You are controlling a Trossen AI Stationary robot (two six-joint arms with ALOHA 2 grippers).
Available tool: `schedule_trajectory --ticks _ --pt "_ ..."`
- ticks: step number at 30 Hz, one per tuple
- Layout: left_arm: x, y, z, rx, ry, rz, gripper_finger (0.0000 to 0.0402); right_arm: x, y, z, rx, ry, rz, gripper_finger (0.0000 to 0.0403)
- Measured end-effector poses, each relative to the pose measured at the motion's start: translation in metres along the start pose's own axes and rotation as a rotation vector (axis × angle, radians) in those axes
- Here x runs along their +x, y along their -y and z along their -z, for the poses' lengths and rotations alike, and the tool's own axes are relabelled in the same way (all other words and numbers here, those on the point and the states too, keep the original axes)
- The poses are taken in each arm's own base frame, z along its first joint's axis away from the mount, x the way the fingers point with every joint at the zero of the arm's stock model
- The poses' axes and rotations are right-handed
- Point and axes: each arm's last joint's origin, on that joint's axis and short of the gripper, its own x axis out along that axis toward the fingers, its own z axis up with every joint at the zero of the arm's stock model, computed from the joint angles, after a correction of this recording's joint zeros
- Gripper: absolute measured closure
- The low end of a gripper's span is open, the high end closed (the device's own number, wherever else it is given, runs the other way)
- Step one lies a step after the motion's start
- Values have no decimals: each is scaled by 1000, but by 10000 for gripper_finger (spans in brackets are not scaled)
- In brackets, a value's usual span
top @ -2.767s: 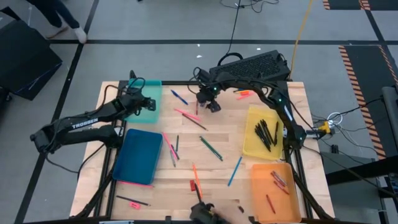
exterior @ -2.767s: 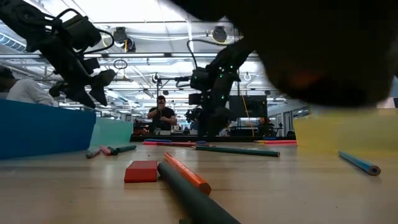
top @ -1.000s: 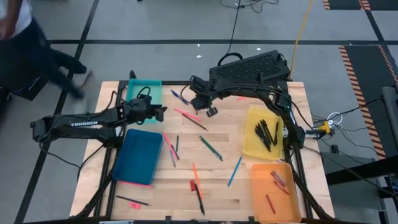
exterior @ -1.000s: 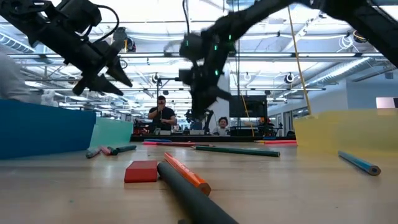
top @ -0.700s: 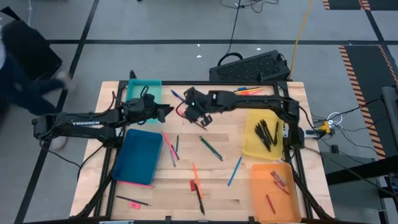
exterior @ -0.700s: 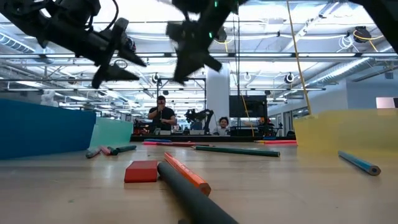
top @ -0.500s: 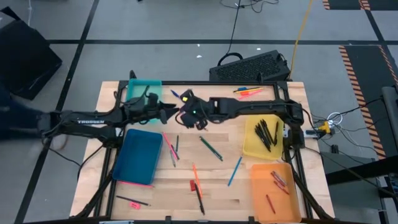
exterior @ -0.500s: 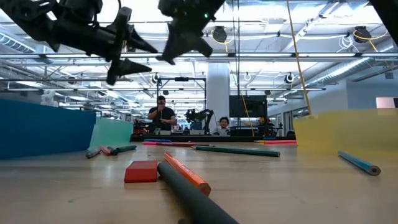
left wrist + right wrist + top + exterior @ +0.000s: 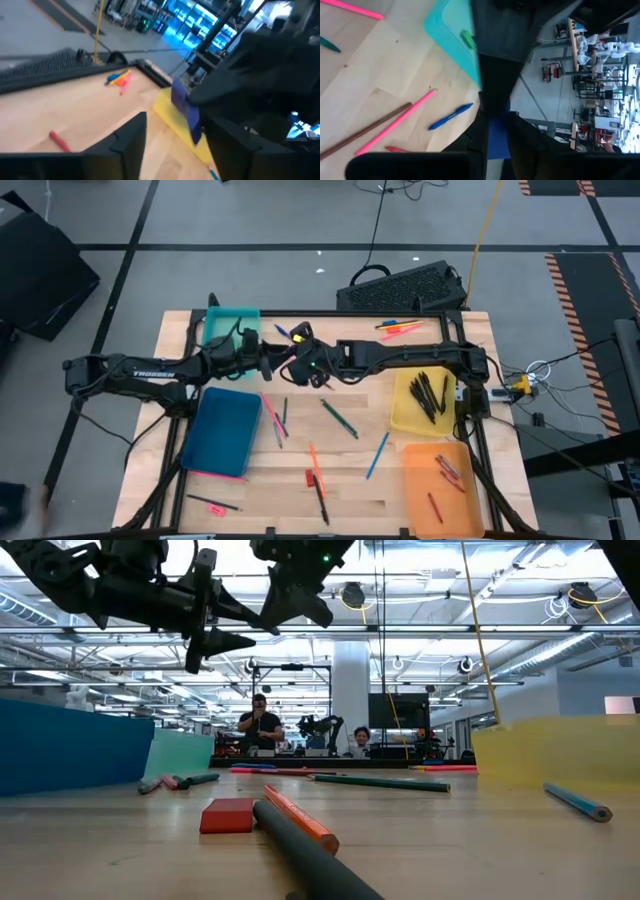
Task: Sort crayons/erasers/pens/pencils in bins
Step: Put the blue eraser into the light blue bin
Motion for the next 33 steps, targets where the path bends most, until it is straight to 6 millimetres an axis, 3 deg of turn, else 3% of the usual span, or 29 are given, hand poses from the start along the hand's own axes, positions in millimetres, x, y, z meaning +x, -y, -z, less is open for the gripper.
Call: schedule_trajectory --ticks 11,16,21,27,30,33 --pt "0 3 -4 79 42 30 370 -1 2 -2 65 42 -4 354" --pt "-1 1 -5 122 54 -13 385 0 3 -2 113 55 -5 317" --pt "-7 -16 -20 183 43 -228 387 -7 -2 -5 170 71 -64 244" --pt "-26 -48 -41 276 -41 -795 387 -27 -6 -8 275 67 -125 182" --pt "-37 -70 -36 230 -61 -979 387 -34 -12 -11 329 72 -194 173" --pt "-42 -92 -18 166 -95 -1064 387 -36 -13 -13 354 84 -205 173"
